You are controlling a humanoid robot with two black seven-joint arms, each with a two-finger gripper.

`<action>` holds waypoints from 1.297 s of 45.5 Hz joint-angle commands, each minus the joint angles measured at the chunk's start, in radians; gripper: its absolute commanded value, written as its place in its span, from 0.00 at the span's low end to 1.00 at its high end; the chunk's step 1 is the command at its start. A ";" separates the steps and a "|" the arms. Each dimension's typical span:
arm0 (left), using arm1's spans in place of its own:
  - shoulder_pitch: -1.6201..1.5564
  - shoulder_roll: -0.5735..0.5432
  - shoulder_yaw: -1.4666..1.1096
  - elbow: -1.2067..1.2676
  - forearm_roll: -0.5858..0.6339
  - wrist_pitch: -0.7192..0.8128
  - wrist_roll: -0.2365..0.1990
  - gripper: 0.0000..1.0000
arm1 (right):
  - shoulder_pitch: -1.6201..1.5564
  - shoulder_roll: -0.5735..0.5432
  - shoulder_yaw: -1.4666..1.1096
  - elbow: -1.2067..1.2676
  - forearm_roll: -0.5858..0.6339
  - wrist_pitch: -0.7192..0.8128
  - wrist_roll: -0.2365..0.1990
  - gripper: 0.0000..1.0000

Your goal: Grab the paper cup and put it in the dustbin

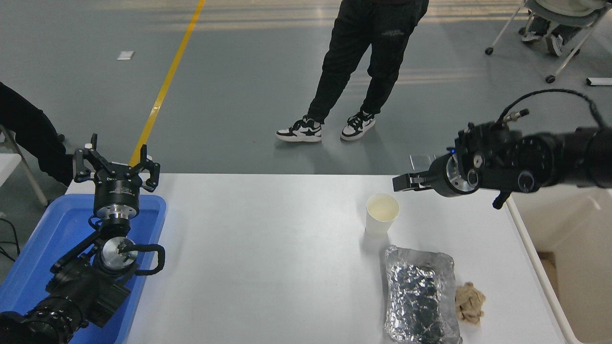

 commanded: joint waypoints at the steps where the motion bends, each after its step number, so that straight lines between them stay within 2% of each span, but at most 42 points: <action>1: 0.000 0.000 0.000 0.000 0.000 0.000 0.000 0.99 | -0.164 0.043 0.082 -0.117 0.001 -0.054 -0.012 0.90; 5: 0.000 0.001 0.000 -0.001 0.000 0.000 0.000 0.99 | -0.202 0.043 0.113 -0.132 0.001 -0.059 -0.029 0.87; 10: -0.002 0.000 0.000 0.000 0.000 0.000 0.000 0.99 | -0.227 0.051 0.118 -0.140 0.001 -0.069 -0.032 0.75; 20: 0.000 0.000 0.000 0.000 0.000 0.000 0.000 0.99 | -0.233 0.052 0.125 -0.147 0.007 -0.076 -0.035 0.38; 21: 0.000 0.000 0.000 0.000 0.000 0.000 0.000 0.99 | -0.233 0.052 0.128 -0.147 0.013 -0.076 -0.037 0.26; 22: 0.000 0.000 0.000 0.000 0.000 0.000 0.000 0.99 | -0.233 0.052 0.130 -0.147 0.020 -0.076 -0.040 0.06; 23: 0.000 0.000 0.000 0.000 0.000 0.000 0.000 0.99 | -0.233 0.052 0.130 -0.151 0.023 -0.076 -0.045 0.00; 26: 0.000 0.000 0.000 0.000 0.000 0.000 0.000 0.99 | -0.227 0.052 0.130 -0.152 0.029 -0.076 -0.057 0.00; 48: 0.000 0.001 0.000 0.000 0.000 -0.002 0.000 0.99 | -0.144 0.041 0.118 -0.103 0.044 -0.069 -0.062 0.00; 59: 0.000 0.001 0.000 -0.001 0.000 -0.001 0.001 0.99 | 0.087 -0.081 -0.017 0.125 0.076 -0.060 -0.065 0.00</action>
